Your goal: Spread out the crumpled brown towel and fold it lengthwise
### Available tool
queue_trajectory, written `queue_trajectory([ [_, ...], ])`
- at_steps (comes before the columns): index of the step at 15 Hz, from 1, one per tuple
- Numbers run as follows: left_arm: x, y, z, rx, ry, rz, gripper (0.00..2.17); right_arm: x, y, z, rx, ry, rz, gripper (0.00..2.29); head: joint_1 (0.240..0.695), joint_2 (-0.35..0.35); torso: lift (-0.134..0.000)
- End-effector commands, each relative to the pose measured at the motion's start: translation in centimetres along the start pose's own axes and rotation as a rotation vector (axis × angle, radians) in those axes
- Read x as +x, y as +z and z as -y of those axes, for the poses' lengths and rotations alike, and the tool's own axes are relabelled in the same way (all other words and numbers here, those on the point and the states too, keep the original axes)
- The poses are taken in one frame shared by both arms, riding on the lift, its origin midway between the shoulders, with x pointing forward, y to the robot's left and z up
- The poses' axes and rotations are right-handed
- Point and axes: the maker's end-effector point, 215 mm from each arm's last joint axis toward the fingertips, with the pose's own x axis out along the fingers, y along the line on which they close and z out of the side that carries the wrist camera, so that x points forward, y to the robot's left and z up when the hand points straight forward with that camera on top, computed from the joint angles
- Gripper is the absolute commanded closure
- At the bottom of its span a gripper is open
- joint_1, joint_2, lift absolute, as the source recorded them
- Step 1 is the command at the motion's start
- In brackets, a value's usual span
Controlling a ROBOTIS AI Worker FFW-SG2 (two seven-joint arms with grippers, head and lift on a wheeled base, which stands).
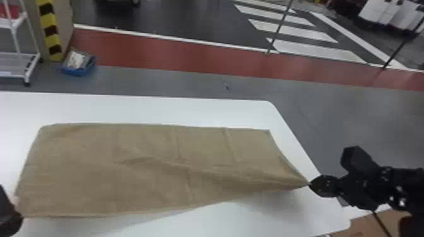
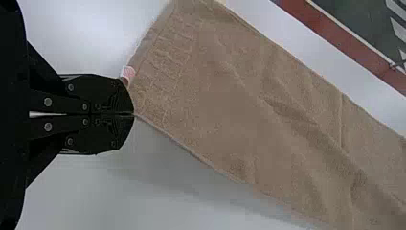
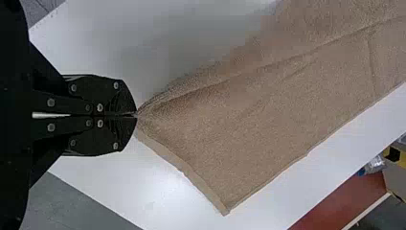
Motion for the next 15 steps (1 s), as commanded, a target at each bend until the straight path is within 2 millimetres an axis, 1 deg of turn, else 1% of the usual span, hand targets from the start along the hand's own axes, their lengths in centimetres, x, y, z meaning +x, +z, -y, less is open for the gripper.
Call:
queue_trajectory([
  [1,-2.5,-1.0,-2.3,-0.023,0.036,0.000,1.73,-1.0,-0.1,-0.5,-0.010,0.014,0.006,1.36,0.695,-0.350,-0.120],
  [2,-3.5,-1.5,-2.8,-0.029,0.036,-0.005,1.73,-1.4,0.0,-1.1,-0.018,0.042,0.011,1.36,0.695,-0.350,-0.120],
  [3,-4.4,-1.5,-3.5,-0.032,0.049,-0.001,1.73,-1.7,0.1,-1.4,-0.016,0.053,0.021,1.36,0.695,-0.350,-0.120],
  [5,-5.7,-1.1,-4.7,-0.036,0.068,0.018,1.73,-2.9,0.5,-0.6,-0.004,0.034,0.052,1.36,0.695,-0.350,-0.120],
  [6,-5.9,-0.8,-5.2,-0.033,0.074,0.025,1.73,-3.3,0.8,0.1,-0.001,0.022,0.066,1.36,0.695,-0.350,-0.120],
  [7,-5.9,0.4,-6.0,-0.025,0.089,0.047,1.73,-3.5,1.3,1.0,0.000,0.006,0.075,1.36,0.695,-0.346,-0.120],
  [8,-5.7,1.7,-6.4,-0.019,0.089,0.072,1.73,-3.3,1.8,1.6,0.007,0.001,0.085,1.36,0.695,-0.344,-0.120],
  [9,-4.7,2.9,-6.5,-0.021,0.077,0.085,1.73,-2.9,2.0,2.2,0.033,-0.002,0.091,1.36,0.695,-0.343,-0.120],
  [10,-3.4,4.1,-6.9,-0.019,0.066,0.095,1.73,-2.2,2.6,3.0,0.052,-0.002,0.099,1.36,0.695,-0.346,-0.120],
  [12,-0.8,5.7,-8.0,-0.023,0.054,0.100,1.73,-0.3,3.2,4.1,0.107,0.019,0.099,1.36,0.695,-0.350,-0.120],
  [14,1.7,6.8,-9.8,-0.034,0.047,0.095,1.73,1.1,3.8,6.2,0.171,0.021,0.098,1.36,0.695,-0.350,-0.120],
  [15,2.7,6.8,-10.7,-0.044,0.045,0.086,1.73,1.7,4.0,7.0,0.193,0.025,0.101,1.36,0.695,-0.350,-0.120],
])
